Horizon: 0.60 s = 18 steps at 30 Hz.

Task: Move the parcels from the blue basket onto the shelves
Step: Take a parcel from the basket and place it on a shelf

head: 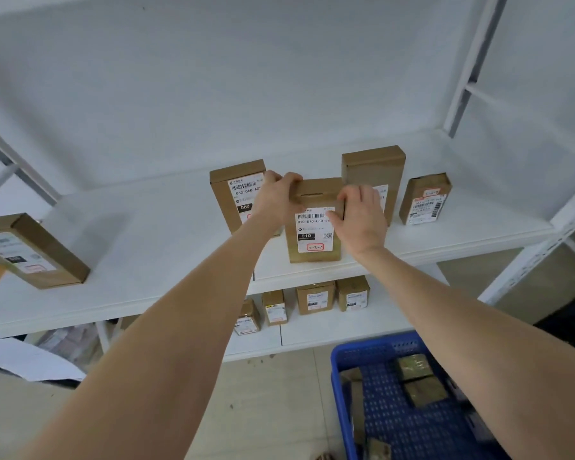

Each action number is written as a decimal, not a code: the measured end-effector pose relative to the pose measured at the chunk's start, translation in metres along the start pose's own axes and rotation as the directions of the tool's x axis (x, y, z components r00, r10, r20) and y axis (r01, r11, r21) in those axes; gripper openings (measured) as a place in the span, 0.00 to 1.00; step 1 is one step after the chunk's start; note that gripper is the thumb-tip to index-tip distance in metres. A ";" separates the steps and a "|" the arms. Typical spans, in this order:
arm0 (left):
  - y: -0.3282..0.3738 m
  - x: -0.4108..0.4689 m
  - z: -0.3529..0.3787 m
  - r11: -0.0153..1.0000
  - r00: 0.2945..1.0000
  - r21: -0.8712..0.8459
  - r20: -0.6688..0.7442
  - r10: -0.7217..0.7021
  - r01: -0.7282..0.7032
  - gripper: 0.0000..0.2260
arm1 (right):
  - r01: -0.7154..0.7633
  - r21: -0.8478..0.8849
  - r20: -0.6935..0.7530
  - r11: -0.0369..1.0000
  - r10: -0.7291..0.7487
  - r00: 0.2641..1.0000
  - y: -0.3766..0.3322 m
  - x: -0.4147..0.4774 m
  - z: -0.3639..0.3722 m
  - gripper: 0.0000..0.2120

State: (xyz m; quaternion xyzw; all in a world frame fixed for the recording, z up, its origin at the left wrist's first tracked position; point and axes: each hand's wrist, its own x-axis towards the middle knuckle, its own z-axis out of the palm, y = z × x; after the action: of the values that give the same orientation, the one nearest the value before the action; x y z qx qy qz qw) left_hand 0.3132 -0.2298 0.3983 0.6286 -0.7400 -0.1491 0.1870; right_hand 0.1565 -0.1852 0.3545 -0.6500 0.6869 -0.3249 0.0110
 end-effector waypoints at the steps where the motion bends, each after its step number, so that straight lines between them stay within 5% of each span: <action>1: 0.000 -0.002 0.000 0.998 1.000 0.057 -0.011 0.010 -0.009 0.27 | 0.101 -0.052 -0.019 0.994 -0.102 0.995 -0.005 0.006 -0.005 0.16; 6: 0.003 -0.013 0.003 0.921 0.987 0.370 -0.053 0.153 -0.123 0.25 | 0.375 -0.203 0.235 0.904 -0.327 0.915 -0.020 0.029 -0.009 0.26; 18: 0.006 -0.023 0.016 0.821 0.964 0.551 -0.105 0.246 -0.149 0.29 | 0.424 -0.305 0.295 0.853 -0.338 0.894 -0.026 0.028 -0.005 0.27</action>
State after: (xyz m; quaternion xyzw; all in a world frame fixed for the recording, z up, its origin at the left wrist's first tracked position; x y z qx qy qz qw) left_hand 0.3040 -0.2061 0.3843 0.5857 -0.7944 0.1394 0.0804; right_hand 0.1728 -0.2064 0.3821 -0.7977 0.5852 -0.1110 -0.0940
